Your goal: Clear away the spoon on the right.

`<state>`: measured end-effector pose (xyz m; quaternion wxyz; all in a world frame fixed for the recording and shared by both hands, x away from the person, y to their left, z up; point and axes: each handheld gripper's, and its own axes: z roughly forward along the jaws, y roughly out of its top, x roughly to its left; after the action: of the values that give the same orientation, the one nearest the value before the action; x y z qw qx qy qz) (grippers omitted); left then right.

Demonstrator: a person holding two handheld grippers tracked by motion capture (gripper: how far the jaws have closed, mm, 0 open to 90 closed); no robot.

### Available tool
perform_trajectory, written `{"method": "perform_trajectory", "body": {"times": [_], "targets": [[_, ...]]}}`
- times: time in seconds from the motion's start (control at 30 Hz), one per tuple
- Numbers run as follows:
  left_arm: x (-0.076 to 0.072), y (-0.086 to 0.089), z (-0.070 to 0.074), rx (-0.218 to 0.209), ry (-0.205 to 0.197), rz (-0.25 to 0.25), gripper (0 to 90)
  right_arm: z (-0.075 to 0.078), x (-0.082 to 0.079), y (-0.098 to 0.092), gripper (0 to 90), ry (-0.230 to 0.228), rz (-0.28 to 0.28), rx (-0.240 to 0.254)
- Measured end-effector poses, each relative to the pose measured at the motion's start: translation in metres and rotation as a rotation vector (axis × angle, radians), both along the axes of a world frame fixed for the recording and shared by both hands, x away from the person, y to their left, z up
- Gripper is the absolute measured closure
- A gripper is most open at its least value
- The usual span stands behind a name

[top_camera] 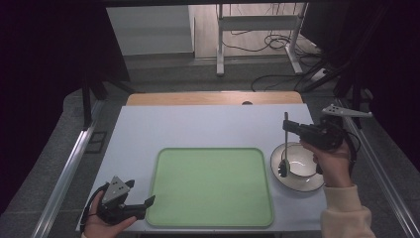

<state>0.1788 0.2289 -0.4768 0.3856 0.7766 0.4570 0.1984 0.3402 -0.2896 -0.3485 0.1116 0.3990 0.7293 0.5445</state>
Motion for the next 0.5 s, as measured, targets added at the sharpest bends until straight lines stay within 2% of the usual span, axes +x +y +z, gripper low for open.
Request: {"method": "perform_trajectory", "body": {"times": [0.33,0.5], "targets": [[0.000,0.000,0.000,0.000,0.001,0.000,14.8,-0.003,-0.004,0.011,89.2,0.008,0.025,-0.006],[0.000,0.001,0.000,-0.001,0.001,0.000,14.8,-0.007,-0.007,0.019,89.2,0.028,0.043,-0.010]]}}
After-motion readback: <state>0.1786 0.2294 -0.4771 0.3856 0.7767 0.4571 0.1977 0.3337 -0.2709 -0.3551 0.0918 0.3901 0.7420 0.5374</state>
